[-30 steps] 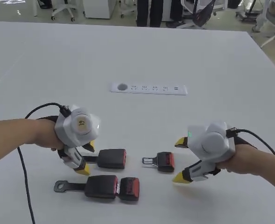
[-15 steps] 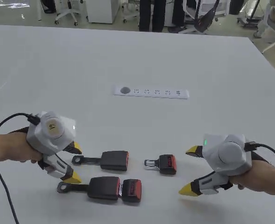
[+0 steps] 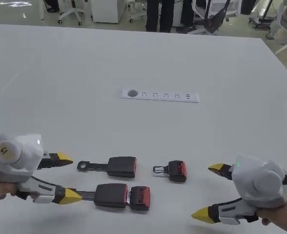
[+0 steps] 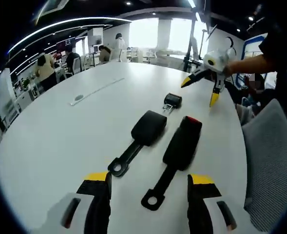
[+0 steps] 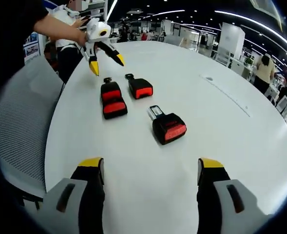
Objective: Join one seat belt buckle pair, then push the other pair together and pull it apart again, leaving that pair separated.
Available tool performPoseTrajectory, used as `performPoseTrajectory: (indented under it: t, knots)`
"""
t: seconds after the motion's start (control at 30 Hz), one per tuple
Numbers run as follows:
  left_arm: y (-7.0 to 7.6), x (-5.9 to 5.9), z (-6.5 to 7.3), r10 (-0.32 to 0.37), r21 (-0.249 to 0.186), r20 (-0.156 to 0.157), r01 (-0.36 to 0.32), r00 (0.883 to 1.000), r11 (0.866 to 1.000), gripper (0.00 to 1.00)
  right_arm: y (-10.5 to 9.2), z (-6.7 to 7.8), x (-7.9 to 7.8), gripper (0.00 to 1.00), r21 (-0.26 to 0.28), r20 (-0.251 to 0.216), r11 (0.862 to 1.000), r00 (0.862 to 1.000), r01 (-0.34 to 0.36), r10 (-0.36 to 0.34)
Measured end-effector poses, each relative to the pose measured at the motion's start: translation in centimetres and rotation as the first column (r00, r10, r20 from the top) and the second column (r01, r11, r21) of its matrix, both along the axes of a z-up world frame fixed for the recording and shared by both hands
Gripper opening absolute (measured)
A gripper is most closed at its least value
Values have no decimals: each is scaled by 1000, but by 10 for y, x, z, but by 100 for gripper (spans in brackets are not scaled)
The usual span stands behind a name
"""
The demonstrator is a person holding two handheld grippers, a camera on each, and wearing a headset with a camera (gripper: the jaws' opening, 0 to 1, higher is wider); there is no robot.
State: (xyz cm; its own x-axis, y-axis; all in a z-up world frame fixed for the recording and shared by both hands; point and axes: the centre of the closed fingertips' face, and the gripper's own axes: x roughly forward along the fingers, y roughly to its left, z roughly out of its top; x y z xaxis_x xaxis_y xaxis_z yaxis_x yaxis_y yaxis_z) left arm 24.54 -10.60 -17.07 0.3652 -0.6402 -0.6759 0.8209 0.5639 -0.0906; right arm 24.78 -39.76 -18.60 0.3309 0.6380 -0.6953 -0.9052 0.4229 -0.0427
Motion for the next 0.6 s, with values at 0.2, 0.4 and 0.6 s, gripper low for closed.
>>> performPoseTrajectory:
  t: [0.2, 0.4, 0.6]
  knots:
    - [-5, -19, 2, 64, -35, 30, -63, 998, 997, 71, 1, 2, -12, 81, 49, 19, 997, 998, 52, -53]
    - [-12, -27, 6, 112, -58, 88, -108, 990, 993, 76, 10, 7, -19, 86, 105, 30, 990, 995, 95, -99]
    - [-14, -28, 9, 173, -101, 110, -162, 979, 982, 85, 15, 14, -21, 91, 162, 56, 977, 987, 140, -151]
